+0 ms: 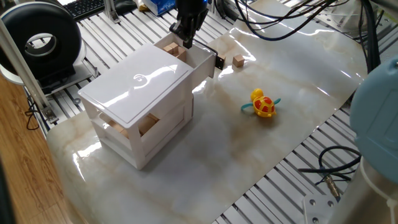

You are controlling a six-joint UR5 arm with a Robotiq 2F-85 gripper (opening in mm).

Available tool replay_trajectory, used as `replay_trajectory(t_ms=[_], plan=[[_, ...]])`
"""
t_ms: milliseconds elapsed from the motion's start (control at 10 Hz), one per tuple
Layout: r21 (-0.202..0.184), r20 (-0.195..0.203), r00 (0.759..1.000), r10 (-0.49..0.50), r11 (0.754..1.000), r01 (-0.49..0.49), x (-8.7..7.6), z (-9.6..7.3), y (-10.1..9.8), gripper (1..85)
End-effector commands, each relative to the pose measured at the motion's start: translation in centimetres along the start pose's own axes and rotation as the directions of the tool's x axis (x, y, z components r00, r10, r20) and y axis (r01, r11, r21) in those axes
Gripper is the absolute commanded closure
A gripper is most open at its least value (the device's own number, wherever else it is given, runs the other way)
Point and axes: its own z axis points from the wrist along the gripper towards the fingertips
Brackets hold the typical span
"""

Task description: Take something out of a drawer

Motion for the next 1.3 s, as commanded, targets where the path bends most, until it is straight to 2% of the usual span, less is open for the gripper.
replay_trajectory(t_ms=[0,200,400,800,900,1200], plan=[[-0.009,-0.005,1.0,0.019,1.0,-0.019,-0.7,1.2,0.0,84.3],[-0.025,-0.006,0.999,0.045,0.999,-0.045,-2.0,3.2,0.3,84.3],[-0.013,-0.008,1.0,0.023,1.0,-0.023,-2.4,3.8,-0.4,84.3],[0.019,-0.022,0.998,-0.064,0.998,0.064,-2.1,3.4,-2.8,84.3],[0.036,-0.035,0.995,-0.097,0.995,0.098,-1.8,3.3,-3.7,84.3],[0.051,-0.056,0.988,-0.146,0.988,0.149,-0.8,2.8,-5.6,84.3]])
